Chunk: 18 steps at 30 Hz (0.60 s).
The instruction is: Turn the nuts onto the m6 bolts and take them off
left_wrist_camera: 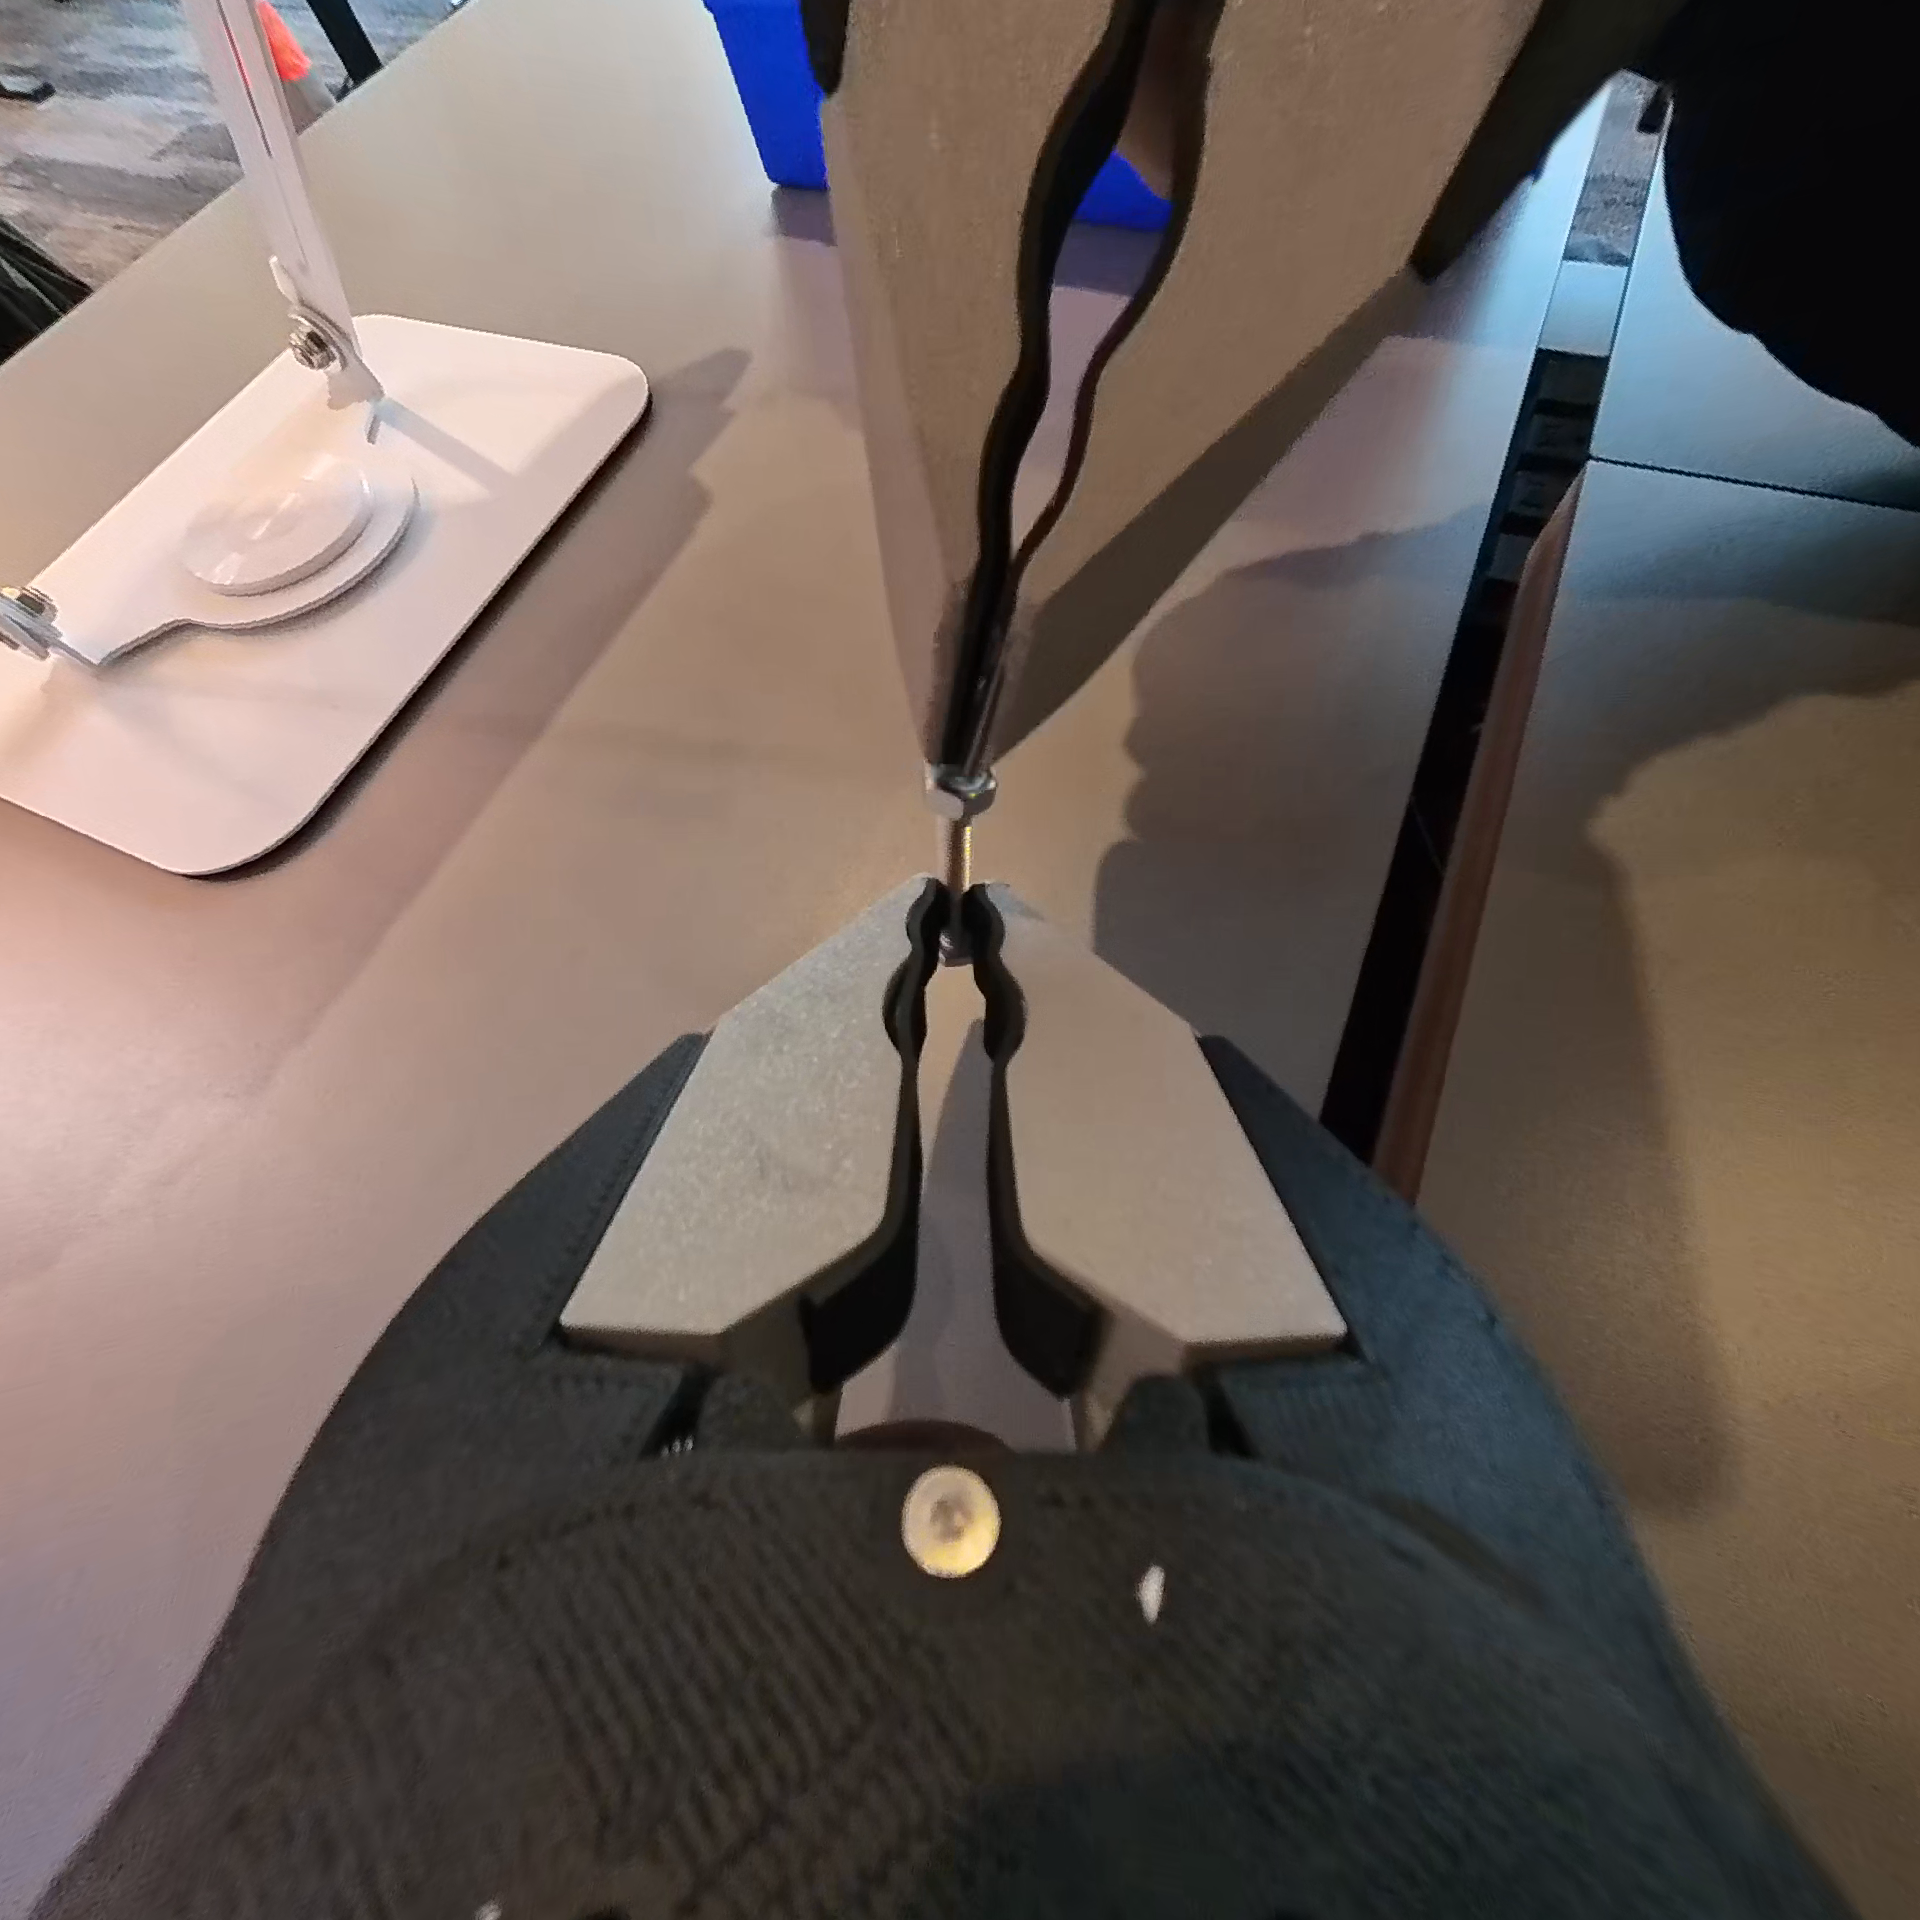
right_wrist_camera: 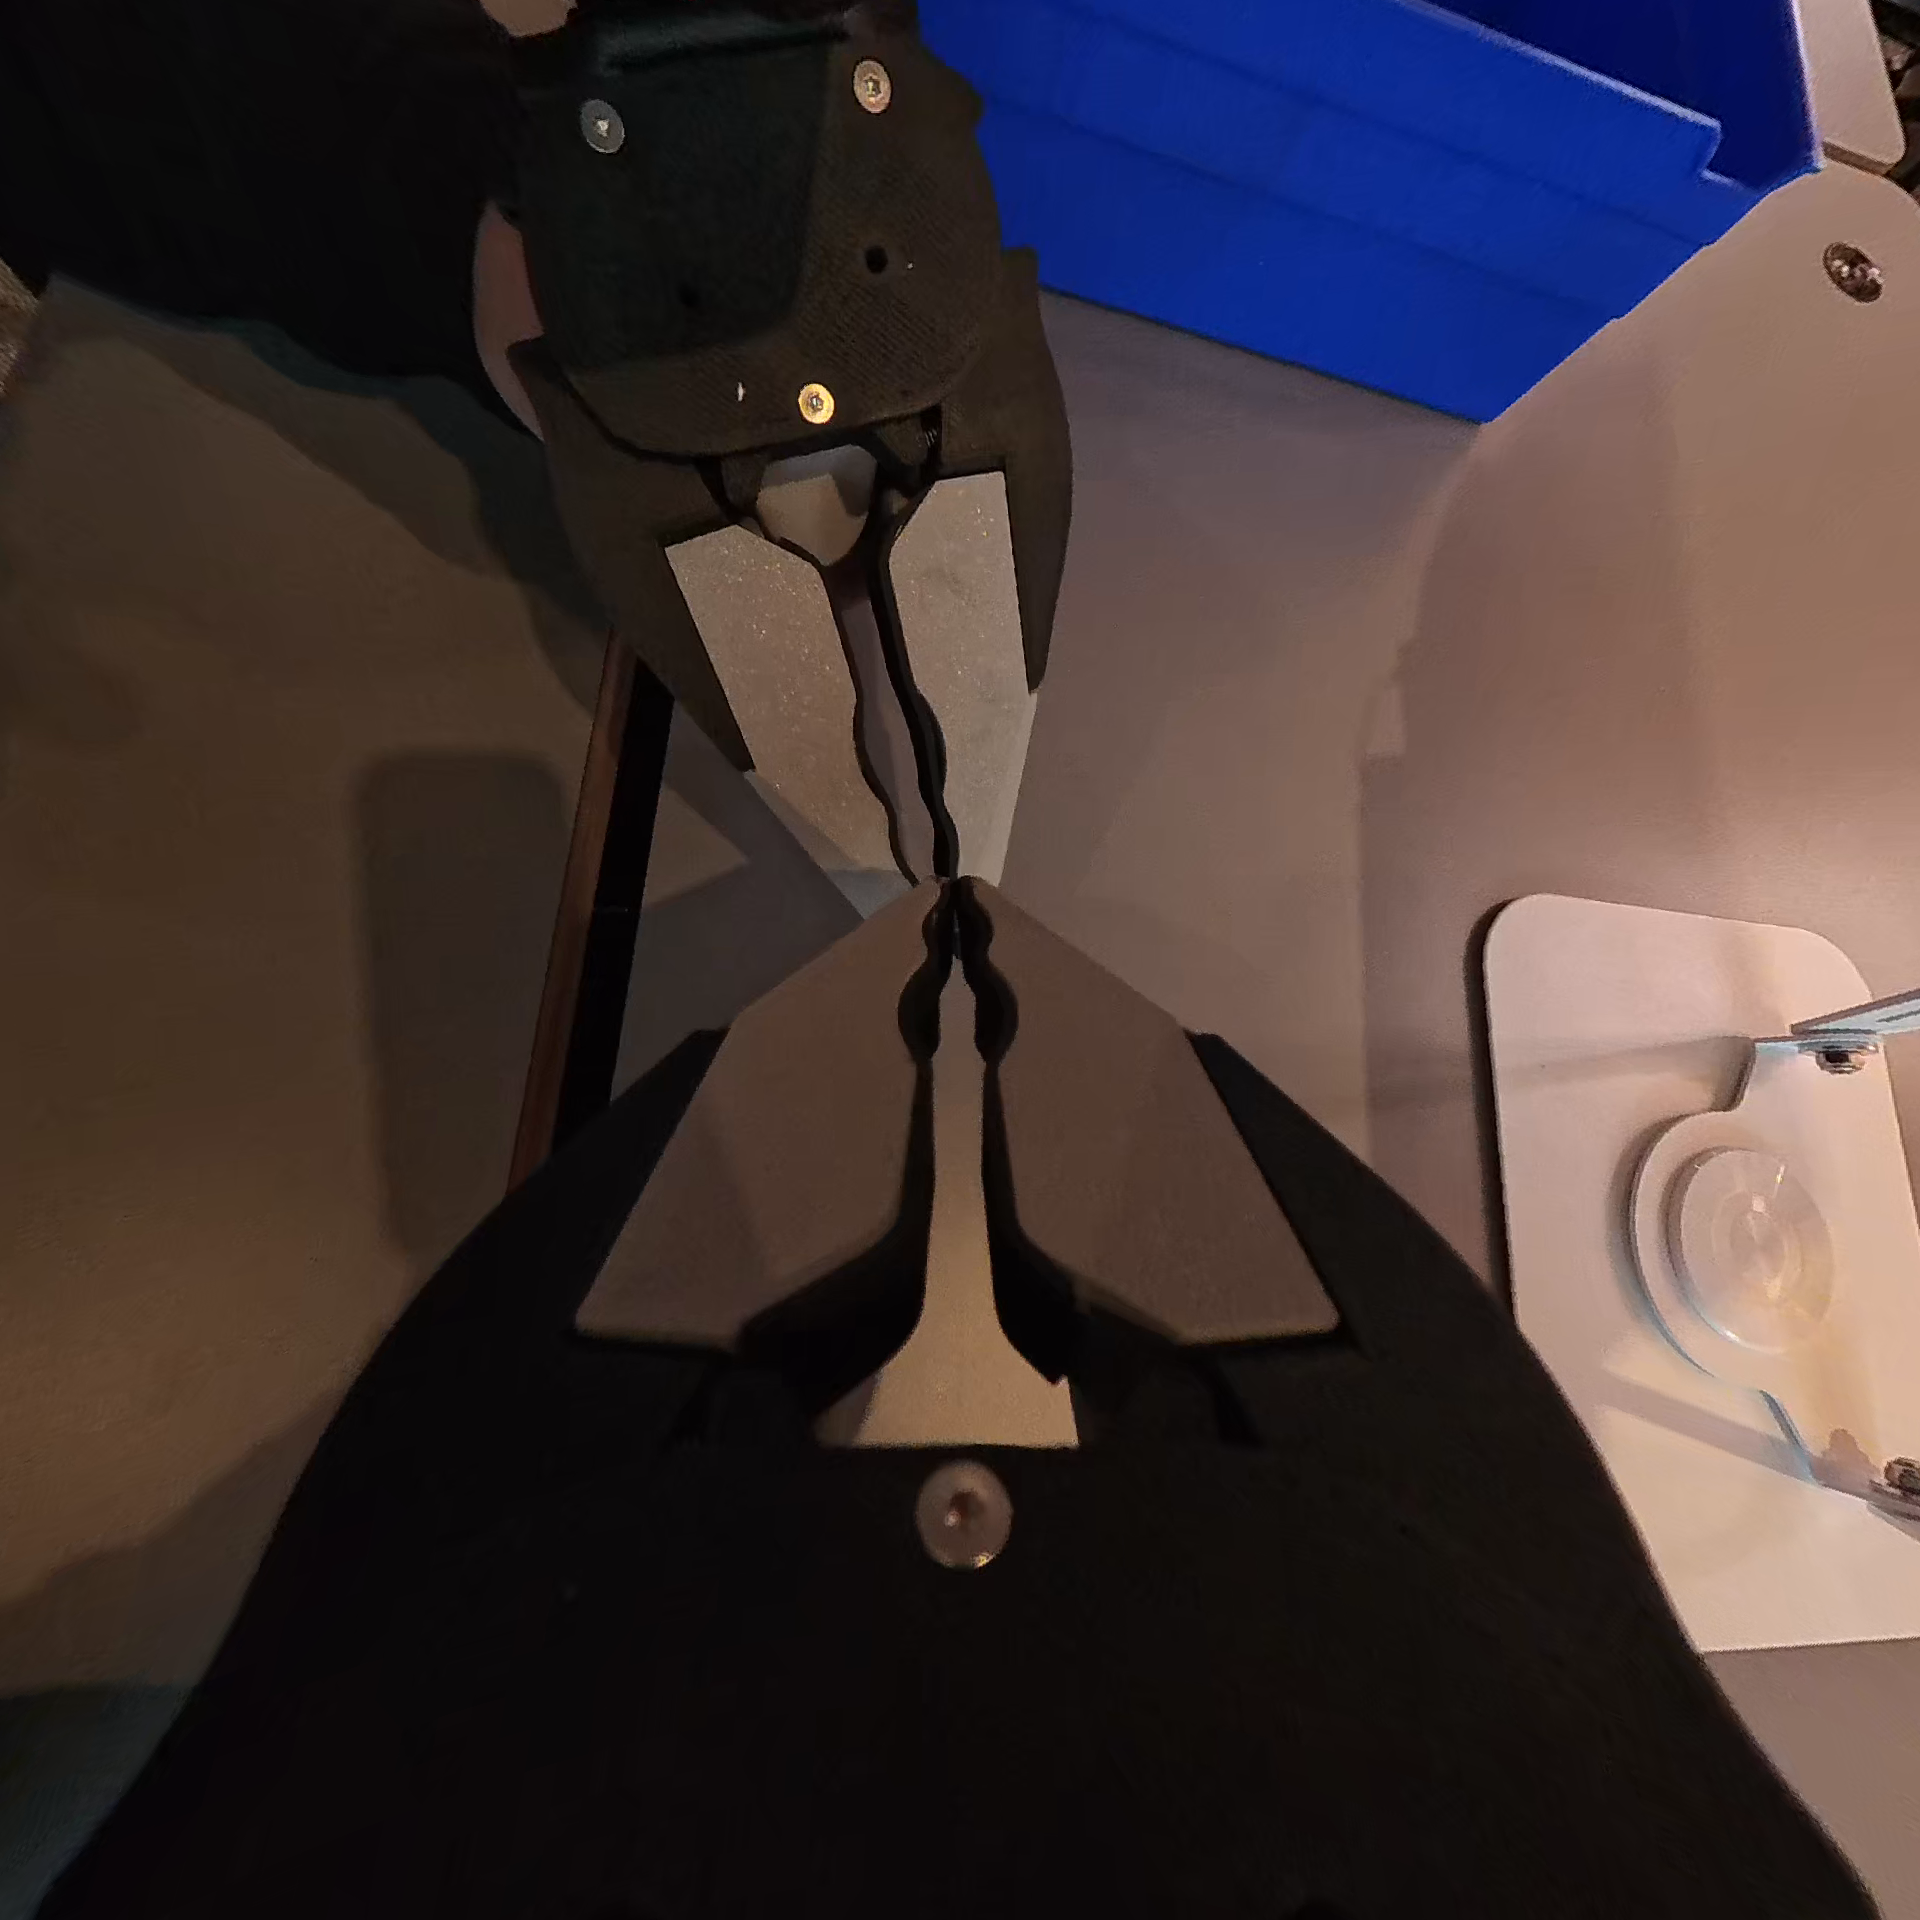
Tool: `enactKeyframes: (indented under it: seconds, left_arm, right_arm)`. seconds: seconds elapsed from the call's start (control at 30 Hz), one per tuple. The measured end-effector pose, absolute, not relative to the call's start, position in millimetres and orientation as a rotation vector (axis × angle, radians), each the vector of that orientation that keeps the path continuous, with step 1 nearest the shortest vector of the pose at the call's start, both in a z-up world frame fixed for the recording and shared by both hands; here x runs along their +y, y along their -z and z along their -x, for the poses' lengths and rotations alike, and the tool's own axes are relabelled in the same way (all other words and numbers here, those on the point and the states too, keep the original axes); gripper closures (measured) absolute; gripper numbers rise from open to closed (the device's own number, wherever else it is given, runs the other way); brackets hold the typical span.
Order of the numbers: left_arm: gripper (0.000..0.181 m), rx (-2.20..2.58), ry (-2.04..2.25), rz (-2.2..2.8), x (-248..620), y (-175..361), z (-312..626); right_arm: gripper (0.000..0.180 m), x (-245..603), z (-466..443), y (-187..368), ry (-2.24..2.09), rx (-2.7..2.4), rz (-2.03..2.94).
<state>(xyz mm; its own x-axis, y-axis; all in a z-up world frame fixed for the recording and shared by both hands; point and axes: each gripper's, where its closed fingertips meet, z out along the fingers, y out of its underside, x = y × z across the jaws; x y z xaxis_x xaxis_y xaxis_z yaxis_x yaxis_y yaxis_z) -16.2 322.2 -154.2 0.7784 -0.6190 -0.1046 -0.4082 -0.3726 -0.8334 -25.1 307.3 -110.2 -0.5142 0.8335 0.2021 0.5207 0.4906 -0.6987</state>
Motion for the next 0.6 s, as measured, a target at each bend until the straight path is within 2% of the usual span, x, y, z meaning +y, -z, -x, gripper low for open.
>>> enactKeyframes:
  seconds: [0.3,0.47,0.53,0.6]
  left_arm:
    - [0.178,0.764,0.295,2.016,323,155,17]
    - [0.178,0.734,0.355,2.030,323,157,18]
    - [0.178,0.731,0.356,2.030,323,156,19]
    - [0.178,0.737,0.365,2.030,322,156,17]
  right_arm:
    - [0.179,312,23,106,-0.789,-2.184,1.130]
    - [0.163,308,15,101,-0.989,-2.038,1.213]
    - [0.150,314,12,103,-0.993,-1.973,1.273]
    - [0.149,314,13,95,-1.042,-1.885,1.281]
